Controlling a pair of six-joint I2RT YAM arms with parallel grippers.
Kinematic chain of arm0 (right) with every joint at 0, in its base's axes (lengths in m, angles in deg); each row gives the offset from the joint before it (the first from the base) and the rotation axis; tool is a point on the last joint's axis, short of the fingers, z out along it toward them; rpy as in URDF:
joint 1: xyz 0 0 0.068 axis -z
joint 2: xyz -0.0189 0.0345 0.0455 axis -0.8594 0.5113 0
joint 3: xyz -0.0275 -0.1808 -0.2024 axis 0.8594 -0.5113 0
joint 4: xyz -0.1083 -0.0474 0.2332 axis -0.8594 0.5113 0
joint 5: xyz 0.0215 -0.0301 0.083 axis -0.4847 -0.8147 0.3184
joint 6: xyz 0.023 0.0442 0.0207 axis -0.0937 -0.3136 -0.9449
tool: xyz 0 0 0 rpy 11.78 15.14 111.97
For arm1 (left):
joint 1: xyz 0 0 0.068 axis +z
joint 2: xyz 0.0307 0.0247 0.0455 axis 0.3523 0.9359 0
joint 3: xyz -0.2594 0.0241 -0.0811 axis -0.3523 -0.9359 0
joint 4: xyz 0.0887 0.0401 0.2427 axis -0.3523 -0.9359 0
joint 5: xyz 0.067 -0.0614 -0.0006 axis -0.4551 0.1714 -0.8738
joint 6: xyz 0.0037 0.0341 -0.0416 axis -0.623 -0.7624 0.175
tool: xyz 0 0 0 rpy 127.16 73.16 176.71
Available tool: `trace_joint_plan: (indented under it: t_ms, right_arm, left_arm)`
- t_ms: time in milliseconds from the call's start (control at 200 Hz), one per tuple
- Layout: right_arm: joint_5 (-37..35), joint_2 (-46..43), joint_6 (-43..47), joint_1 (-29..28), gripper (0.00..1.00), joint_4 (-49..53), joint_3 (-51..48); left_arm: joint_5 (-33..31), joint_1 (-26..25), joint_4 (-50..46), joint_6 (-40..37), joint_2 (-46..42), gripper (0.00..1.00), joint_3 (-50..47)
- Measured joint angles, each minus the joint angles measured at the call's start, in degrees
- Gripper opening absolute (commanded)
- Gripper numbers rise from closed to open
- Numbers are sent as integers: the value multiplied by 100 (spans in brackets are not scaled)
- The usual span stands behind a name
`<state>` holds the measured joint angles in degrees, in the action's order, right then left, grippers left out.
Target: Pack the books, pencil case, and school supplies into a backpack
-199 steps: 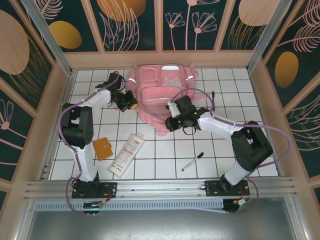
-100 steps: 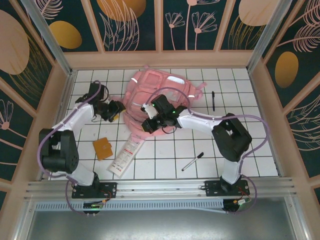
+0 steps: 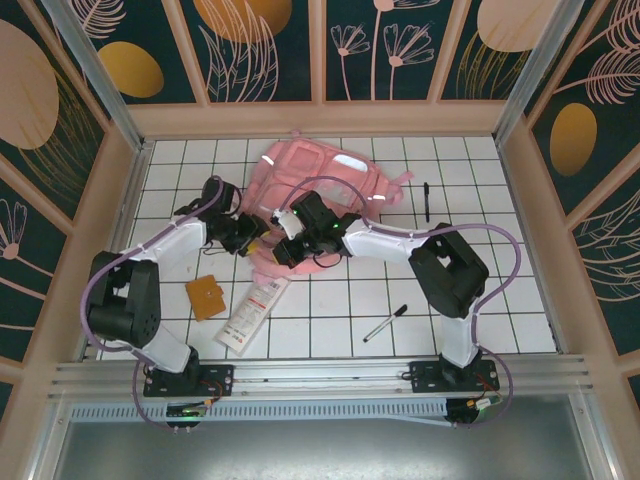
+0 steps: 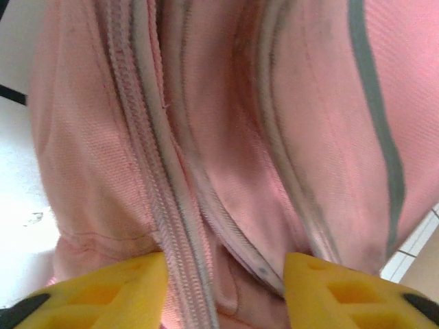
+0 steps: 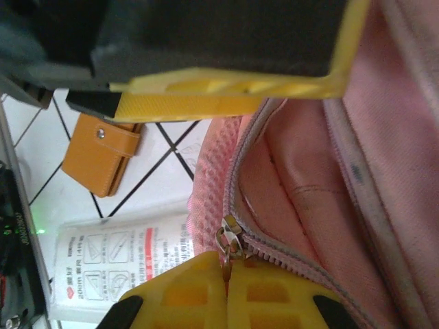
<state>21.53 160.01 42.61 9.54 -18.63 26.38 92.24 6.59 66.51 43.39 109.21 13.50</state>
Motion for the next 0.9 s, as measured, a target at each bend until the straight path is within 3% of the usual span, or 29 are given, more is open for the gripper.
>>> trace_joint_plan:
  t_ms: [60, 110, 245, 340, 586, 901]
  right_arm:
    - [-96, 11, 2, -2, 0, 24, 0]
    - [-164, 11, 22, -7, 0, 26, 0]
    - [-372, 15, 111, -22, 0, 175, 90]
    - [-505, 15, 186, -46, 0, 262, 94]
    - [-680, 17, 348, -92, 0, 326, 96]
    - [-879, 39, 452, -118, 0, 400, 269]
  left_arm:
    - [-50, 0, 11, 33, 20, 25, -46]
    - [-116, 0, 2, -28, 20, 23, -61]
    - [-13, 0, -114, -280, 160, 44, 0]
    - [105, -26, -186, -533, 243, 50, 42]
    - [57, -28, -435, -664, 127, 54, 11]
    - [-608, 52, -1056, -584, 46, 55, 127]
